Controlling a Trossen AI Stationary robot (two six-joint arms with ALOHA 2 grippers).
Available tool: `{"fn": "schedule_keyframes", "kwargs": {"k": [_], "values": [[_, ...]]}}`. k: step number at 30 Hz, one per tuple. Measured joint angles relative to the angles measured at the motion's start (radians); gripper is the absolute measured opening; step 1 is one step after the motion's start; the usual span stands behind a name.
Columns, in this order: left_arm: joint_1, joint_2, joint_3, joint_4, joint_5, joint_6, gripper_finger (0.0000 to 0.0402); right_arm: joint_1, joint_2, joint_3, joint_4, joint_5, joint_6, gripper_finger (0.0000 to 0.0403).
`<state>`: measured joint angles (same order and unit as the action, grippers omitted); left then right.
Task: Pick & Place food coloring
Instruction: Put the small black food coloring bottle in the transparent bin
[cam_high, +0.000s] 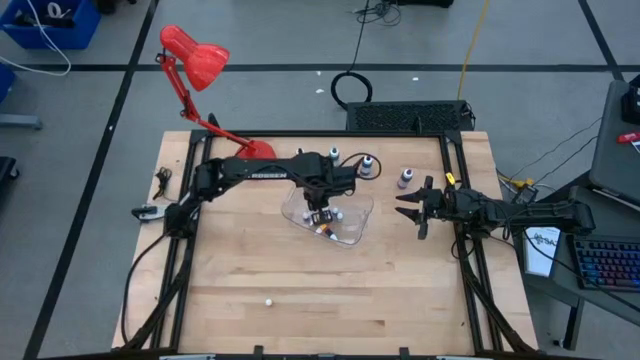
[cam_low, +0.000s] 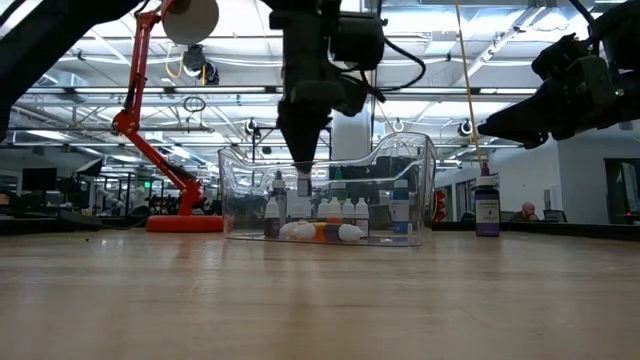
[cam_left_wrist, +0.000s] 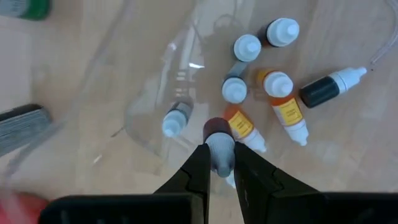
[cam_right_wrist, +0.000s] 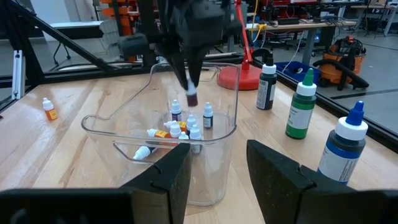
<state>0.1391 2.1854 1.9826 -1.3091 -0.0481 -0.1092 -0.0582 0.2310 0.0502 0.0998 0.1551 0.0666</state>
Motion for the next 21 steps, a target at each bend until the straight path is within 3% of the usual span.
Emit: {"fn": "schedule_keyframes", "kwargs": {"k": [11,21], "values": [[0.002,0.002,-0.128,0.141,0.056,0.003,0.005,0.0,0.0,0.0,0.0,0.0,0.0,0.0144],[0.012,-0.007,-0.141,0.194,0.05,0.021,0.005,0.0,0.0,0.0,0.0,0.0,0.0,0.0144]]}}
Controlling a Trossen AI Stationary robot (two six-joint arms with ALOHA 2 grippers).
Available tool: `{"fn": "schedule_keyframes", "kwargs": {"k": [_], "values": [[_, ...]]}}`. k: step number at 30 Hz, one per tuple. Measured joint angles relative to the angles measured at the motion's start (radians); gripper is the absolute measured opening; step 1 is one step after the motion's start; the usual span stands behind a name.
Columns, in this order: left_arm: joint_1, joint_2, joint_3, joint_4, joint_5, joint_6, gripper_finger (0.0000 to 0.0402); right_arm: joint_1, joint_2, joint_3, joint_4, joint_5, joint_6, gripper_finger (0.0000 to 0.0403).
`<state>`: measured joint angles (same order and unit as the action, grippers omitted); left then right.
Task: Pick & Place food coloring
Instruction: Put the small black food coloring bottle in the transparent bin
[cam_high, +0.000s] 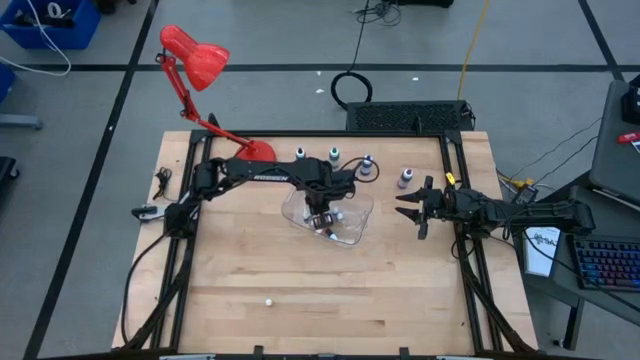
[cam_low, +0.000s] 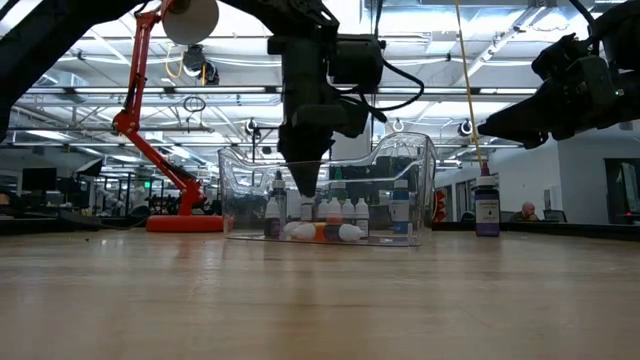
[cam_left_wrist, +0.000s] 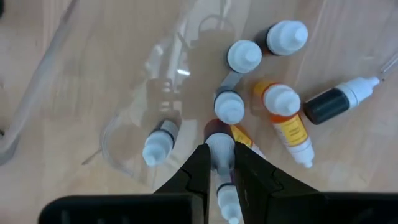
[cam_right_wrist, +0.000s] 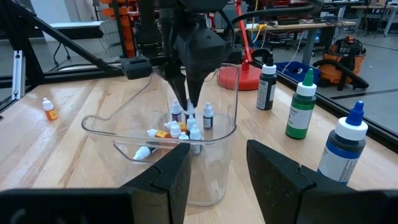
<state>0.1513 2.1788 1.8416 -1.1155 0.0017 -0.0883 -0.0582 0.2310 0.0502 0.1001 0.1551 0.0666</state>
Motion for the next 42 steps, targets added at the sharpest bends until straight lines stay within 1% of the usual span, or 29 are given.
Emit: {"fn": "schedule_keyframes", "kwargs": {"k": [6,20,30,36,40,42], "values": [[0.0,-0.008,-0.001,0.01,0.02,0.006,0.005,0.0,0.0,0.0,0.0,0.0,0.0,0.0144],[0.021,-0.006,-0.001,0.02,0.005,0.004,0.005,0.0,0.0,0.0,0.0,0.0,0.0,0.0144],[0.021,-0.005,-0.001,0.022,0.025,-0.003,0.005,0.0,0.0,0.0,0.0,0.0,0.0,0.0144],[0.021,-0.003,-0.06,0.08,0.028,-0.013,0.005,0.0,0.0,0.0,0.0,0.0,0.0,0.0144],[0.021,-0.008,-0.105,0.124,0.066,-0.027,0.005,0.0,0.0,0.0,0.0,0.0,0.0,0.0144],[0.022,-0.009,-0.109,0.127,0.08,-0.034,0.005,0.0,0.0,0.0,0.0,0.0,0.0,0.0144]]}}
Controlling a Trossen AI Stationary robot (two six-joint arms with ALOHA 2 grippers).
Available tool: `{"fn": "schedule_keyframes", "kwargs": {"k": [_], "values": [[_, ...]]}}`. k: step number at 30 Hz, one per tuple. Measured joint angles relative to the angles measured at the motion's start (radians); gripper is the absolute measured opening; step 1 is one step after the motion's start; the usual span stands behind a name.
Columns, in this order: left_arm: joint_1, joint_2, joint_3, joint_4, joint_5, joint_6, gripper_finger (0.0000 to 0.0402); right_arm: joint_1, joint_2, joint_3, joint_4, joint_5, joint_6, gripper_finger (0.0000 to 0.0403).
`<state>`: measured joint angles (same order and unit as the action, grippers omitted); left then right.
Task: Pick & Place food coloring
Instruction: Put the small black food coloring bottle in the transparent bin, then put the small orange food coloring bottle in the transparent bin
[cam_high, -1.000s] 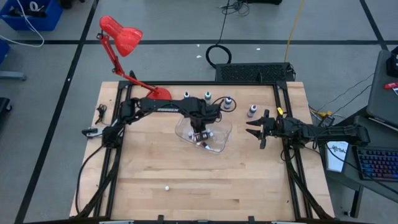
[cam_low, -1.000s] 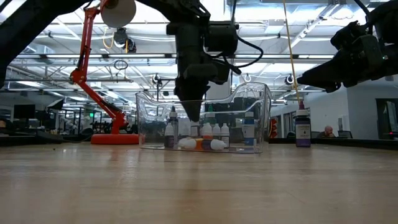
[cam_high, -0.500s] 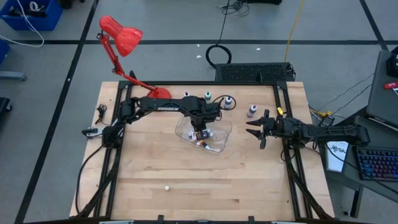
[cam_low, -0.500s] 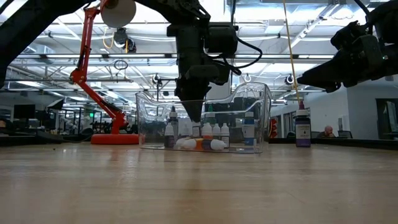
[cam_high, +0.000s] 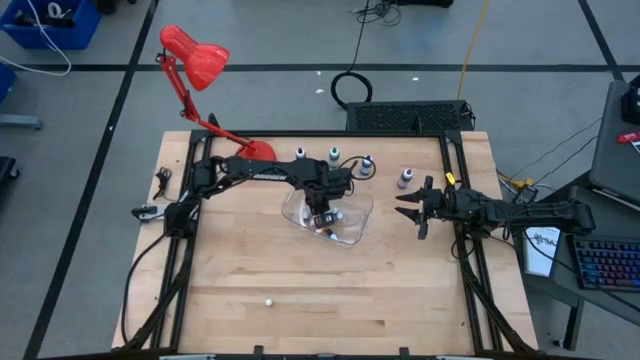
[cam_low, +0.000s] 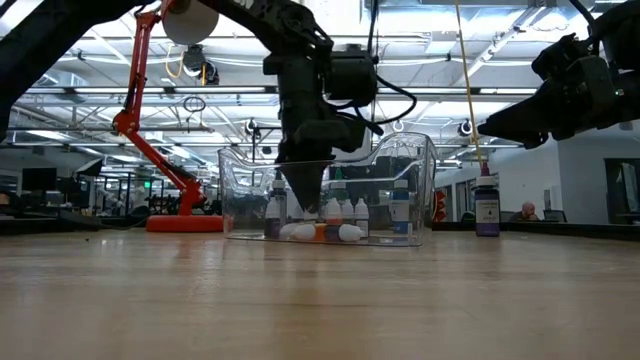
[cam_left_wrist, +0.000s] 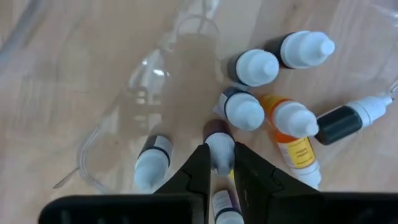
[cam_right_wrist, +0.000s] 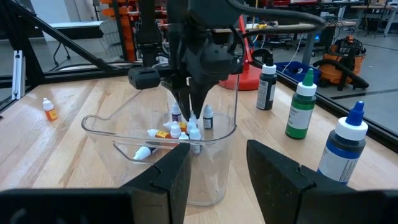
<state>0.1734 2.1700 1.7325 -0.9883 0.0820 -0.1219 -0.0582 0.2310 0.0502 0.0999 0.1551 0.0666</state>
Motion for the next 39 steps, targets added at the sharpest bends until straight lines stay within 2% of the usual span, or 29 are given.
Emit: {"fn": "schedule_keyframes", "kwargs": {"k": [2,11,17,21,24,29,35,39], "values": [[-0.002,0.0,0.001,-0.002,-0.001,-0.004,0.0062,0.0,0.0,0.0,0.0,0.0,0.0,0.0144],[-0.006,0.008,0.066,-0.043,-0.004,-0.005,0.0168,0.0,0.0,0.0,0.0,0.0,0.0,0.0144],[-0.007,0.007,0.183,-0.21,-0.066,-0.032,0.0201,0.0,0.0,0.0,0.0,0.0,0.0,0.0144],[-0.031,0.003,0.273,-0.402,-0.059,-0.142,0.0207,0.0,0.0,0.0,0.0,0.0,0.0,0.0144],[-0.095,-0.001,0.289,-0.527,-0.047,-0.253,0.0206,0.0,0.0,0.0,0.0,0.0,0.0,0.0144],[-0.281,-0.007,0.258,-0.581,-0.059,-0.468,0.0197,0.0,0.0,0.0,0.0,0.0,0.0,0.0144],[-0.501,-0.006,0.24,-0.478,-0.014,-0.751,0.0182,0.0,0.0,0.0,0.0,0.0,0.0,0.0144],[-0.577,-0.006,0.246,-0.422,0.029,-0.771,0.0168,0.0,0.0,0.0,0.0,0.0,0.0,0.0144]]}}
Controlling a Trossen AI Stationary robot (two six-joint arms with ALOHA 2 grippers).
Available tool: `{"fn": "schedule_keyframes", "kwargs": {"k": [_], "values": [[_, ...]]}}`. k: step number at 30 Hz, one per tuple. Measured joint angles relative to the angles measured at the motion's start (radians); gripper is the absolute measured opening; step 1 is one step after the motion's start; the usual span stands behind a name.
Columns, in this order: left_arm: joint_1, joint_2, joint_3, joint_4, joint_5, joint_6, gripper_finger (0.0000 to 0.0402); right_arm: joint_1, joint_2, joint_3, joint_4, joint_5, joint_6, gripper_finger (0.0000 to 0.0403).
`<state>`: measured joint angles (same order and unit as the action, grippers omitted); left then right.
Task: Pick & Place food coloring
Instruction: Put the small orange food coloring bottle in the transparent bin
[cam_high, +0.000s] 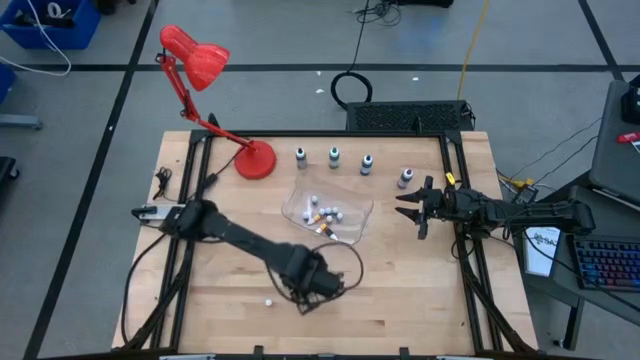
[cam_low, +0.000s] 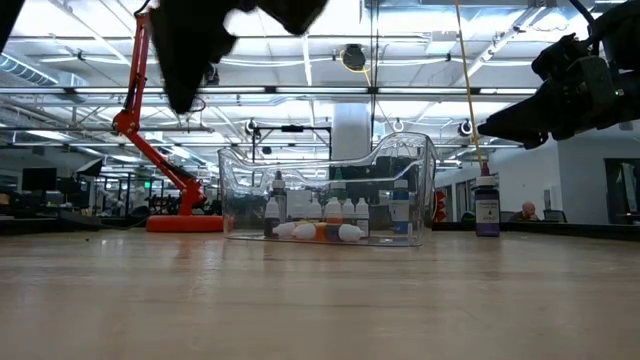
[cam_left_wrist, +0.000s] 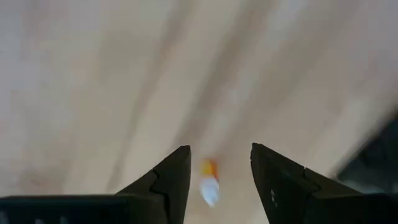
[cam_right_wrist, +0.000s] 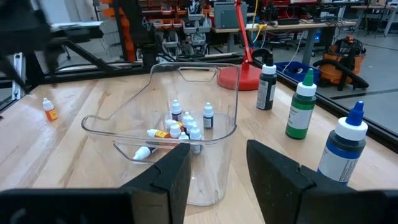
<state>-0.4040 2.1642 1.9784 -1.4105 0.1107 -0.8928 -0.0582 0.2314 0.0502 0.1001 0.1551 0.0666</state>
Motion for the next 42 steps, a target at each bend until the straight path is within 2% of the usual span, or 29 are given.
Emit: {"fn": "schedule_keyframes", "kwargs": {"k": [3,7,10,14,20,23,26,29,32,37,42], "values": [[-0.015,-0.001,0.002,-0.013,0.046,0.023,0.016,0.0,0.0,0.0,0.0,0.0,0.0,0.0144],[-0.024,-0.001,0.002,-0.064,0.022,-0.086,0.0154,0.0,0.0,0.0,0.0,0.0,0.0,0.0144],[-0.074,-0.002,-0.008,-0.069,-0.009,-0.12,0.0154,0.0,0.0,0.0,0.0,0.0,0.0,0.0144],[-0.169,-0.012,-0.009,-0.081,-0.135,-0.164,0.0154,0.0,0.0,0.0,0.0,0.0,0.0,0.0144],[-0.291,-0.069,-0.009,-0.158,-0.262,-0.374,0.0154,0.0,0.0,0.0,0.0,0.0,0.0,0.0144],[-0.314,-0.091,-0.013,-0.157,-0.33,-0.426,0.0154,0.0,0.0,0.0,0.0,0.0,0.0,0.0144],[-0.305,-0.108,-0.054,-0.146,-0.339,-0.437,0.0154,0.0,0.0,0.0,0.0,0.0,0.0,0.0144],[-0.285,-0.16,-0.151,-0.104,-0.312,-0.425,0.0154,0.0,0.0,0.0,0.0,0.0,0.0,0.0144],[-0.256,-0.262,-0.293,0.082,-0.303,-0.34,0.0154,0.0,0.0,0.0,0.0,0.0,0.0,0.0144],[-0.205,-0.503,-0.588,0.378,-0.305,-0.254,0.0154,0.0,0.0,0.0,0.0,0.0,0.0,0.0144],[-0.167,-0.679,-0.815,0.542,-0.196,-0.358,0.0154,0.0,0.0,0.0,0.0,0.0,0.0,0.0144]]}}
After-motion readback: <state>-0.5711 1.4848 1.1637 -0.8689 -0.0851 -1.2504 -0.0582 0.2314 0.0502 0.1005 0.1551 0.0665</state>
